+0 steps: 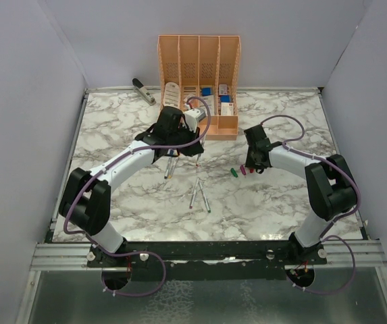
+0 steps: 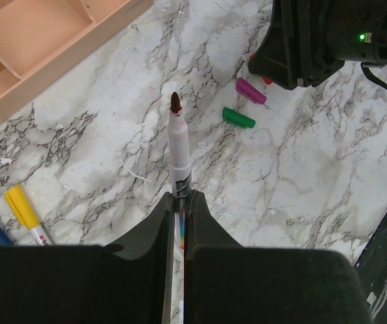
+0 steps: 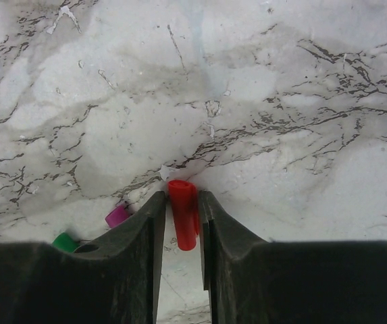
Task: Insert the pens into the pen caps
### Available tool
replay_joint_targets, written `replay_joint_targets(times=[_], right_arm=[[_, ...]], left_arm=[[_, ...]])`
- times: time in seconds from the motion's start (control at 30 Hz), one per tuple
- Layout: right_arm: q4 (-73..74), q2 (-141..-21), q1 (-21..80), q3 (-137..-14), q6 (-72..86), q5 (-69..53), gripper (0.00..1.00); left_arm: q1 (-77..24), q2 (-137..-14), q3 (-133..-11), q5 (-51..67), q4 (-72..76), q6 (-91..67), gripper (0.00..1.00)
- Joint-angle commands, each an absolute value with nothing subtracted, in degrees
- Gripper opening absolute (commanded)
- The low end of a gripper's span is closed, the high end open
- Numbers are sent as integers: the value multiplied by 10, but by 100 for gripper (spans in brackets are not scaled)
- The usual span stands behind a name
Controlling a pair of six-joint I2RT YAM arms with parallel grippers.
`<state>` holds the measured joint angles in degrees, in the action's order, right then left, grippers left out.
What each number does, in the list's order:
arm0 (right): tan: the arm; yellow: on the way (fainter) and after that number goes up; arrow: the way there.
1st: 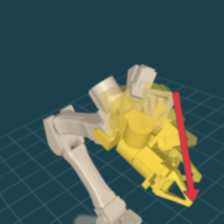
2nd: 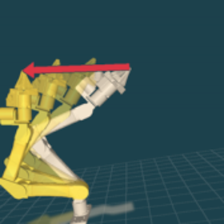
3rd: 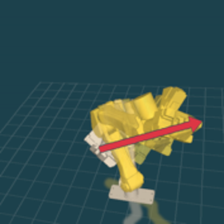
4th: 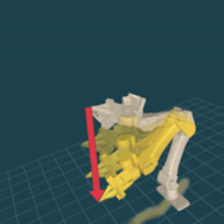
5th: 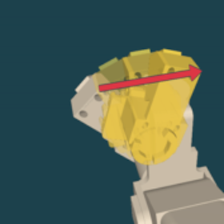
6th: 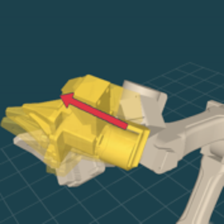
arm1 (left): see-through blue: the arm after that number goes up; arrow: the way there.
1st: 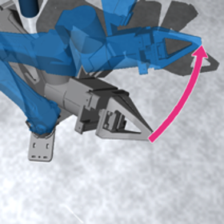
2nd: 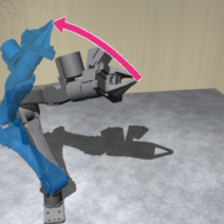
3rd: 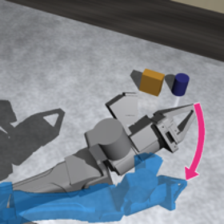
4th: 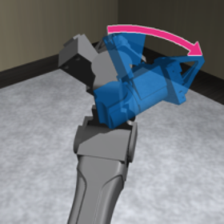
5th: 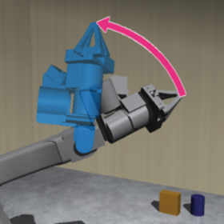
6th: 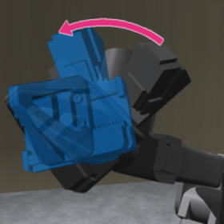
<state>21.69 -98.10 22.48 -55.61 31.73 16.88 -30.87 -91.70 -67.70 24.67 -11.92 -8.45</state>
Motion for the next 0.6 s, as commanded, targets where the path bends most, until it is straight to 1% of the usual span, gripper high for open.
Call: replay_joint_targets(times=[0.0,0.17,0.33,0.47,0.57], right_arm=[[269,-1010,222,-537,330,150,23],[284,-1006,222,-538,331,144,10],[272,-987,222,-557,318,139,1],[238,-973,222,-597,293,136,1],[183,-956,222,-619,273,132,1]], left_arm=[[-302,-897,-673,262,-98,-87,0],[-297,-898,-669,278,-85,-93,0],[-294,-890,-651,305,-53,-100,0],[-294,-889,-647,317,-42,-104,0],[-293,-885,-641,325,-30,-104,0]])
